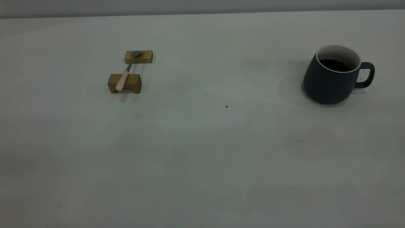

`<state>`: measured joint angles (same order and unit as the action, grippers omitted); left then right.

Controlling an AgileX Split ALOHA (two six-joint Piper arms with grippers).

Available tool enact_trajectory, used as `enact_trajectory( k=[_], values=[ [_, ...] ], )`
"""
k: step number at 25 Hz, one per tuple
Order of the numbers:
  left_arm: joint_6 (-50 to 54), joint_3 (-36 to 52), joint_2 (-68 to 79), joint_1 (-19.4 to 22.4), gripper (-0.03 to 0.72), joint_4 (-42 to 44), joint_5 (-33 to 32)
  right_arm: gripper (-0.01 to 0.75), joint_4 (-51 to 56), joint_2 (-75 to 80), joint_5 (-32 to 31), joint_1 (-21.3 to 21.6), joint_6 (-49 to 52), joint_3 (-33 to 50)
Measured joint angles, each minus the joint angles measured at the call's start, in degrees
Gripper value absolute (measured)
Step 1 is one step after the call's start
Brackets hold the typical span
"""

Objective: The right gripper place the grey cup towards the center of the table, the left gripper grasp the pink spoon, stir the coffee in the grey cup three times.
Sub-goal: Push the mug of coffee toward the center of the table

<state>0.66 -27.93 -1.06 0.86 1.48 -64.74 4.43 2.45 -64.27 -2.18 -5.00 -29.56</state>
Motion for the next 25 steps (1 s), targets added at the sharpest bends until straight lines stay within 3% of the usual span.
enact_trajectory(
  k=[3,6,8,14,19,22,25],
  values=[
    [0.0,0.0,0.0,0.0,0.421,0.0,0.0,0.46,-2.19,5.02,1.7,0.0,0.12,-2.97],
    [0.0,0.0,0.0,0.0,0.421,0.0,0.0,0.653,-4.43,13.26,3.55,0.0,0.19,-5.38],
    [0.0,0.0,0.0,0.0,0.421,0.0,0.0,0.71,-5.49,19.76,5.72,0.0,0.0,-6.24],
    [0.0,0.0,0.0,0.0,0.421,0.0,0.0,0.72,-8.33,42.76,16.2,0.0,-1.01,-6.57],
    [0.0,0.0,0.0,0.0,0.421,0.0,0.0,0.717,-11.28,61.82,27.2,0.0,-9.18,-7.4],
    [0.0,0.0,0.0,0.0,0.421,0.0,0.0,0.713,-11.61,73.41,32.35,0.0,-14.88,-11.4],
    [0.0,0.0,0.0,0.0,0.421,0.0,0.0,0.711,-11.61,85.08,33.01,0.0,-18.39,-17.28]
  ],
)
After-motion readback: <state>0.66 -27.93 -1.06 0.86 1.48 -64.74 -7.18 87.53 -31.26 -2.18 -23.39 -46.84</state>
